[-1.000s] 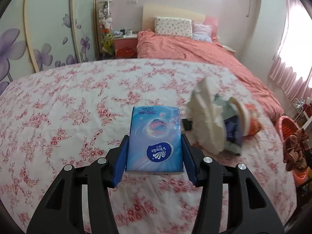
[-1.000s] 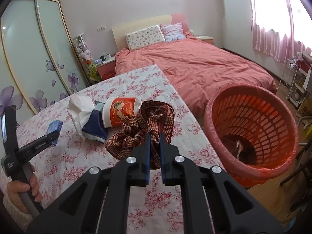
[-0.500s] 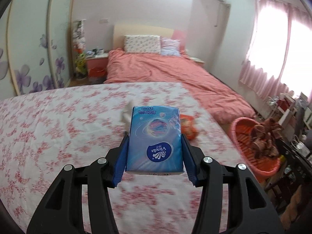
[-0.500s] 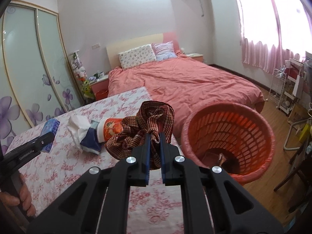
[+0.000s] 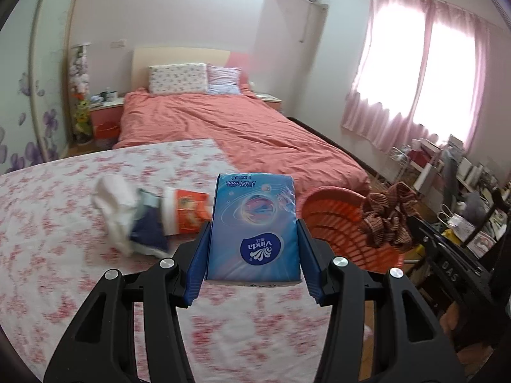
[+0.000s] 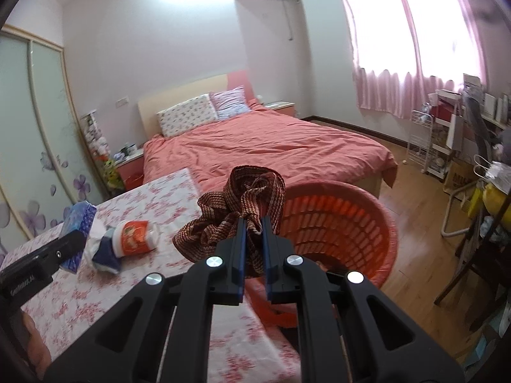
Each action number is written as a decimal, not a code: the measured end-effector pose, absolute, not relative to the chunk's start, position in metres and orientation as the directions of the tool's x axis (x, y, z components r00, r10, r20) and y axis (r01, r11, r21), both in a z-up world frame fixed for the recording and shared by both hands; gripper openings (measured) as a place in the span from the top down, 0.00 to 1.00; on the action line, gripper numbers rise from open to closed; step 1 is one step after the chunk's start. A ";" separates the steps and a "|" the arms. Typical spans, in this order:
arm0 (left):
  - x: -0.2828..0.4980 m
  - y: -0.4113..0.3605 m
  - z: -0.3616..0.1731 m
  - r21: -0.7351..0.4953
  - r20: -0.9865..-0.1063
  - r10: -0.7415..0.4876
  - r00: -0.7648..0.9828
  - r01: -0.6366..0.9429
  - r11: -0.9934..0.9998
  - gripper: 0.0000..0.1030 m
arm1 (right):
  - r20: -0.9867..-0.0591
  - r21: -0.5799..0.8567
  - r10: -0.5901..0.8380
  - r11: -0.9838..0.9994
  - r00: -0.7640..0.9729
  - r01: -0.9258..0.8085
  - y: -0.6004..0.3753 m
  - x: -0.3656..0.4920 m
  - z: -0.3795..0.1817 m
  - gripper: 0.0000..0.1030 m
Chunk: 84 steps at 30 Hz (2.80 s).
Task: Collect trash
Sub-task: 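Carry the tissue pack and scrunchie over the orange basket and release both, then return both tools to the bed toward the orange paper cup and tissue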
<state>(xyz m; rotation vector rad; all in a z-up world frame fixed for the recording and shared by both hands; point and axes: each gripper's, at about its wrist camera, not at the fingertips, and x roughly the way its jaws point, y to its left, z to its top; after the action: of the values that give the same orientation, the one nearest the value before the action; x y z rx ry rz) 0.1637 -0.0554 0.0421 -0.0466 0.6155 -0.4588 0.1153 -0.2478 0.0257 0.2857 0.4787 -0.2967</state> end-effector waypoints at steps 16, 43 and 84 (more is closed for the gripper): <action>0.168 -0.135 0.025 -0.210 -0.559 -0.543 0.627 0.526 0.824 0.50 | -0.470 0.251 -0.284 0.865 0.836 0.435 -0.311 0.113 0.011 0.90; 0.202 -0.214 -0.021 -0.207 -0.672 -0.530 0.517 0.556 0.805 0.34 | -0.512 0.350 -0.272 0.800 0.815 0.487 -0.376 0.152 -0.023 0.78; 0.206 0.064 -0.016 -0.100 -0.681 -0.115 0.723 0.063 0.993 0.29 | -0.671 0.180 -0.007 0.969 0.741 0.172 -0.151 0.253 -0.032 0.56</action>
<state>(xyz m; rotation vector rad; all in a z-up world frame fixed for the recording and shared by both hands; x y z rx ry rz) 0.2062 0.0638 -0.0161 -0.0721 0.7564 -0.0980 0.2535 -0.1510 -0.0318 0.2373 0.7313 -0.0990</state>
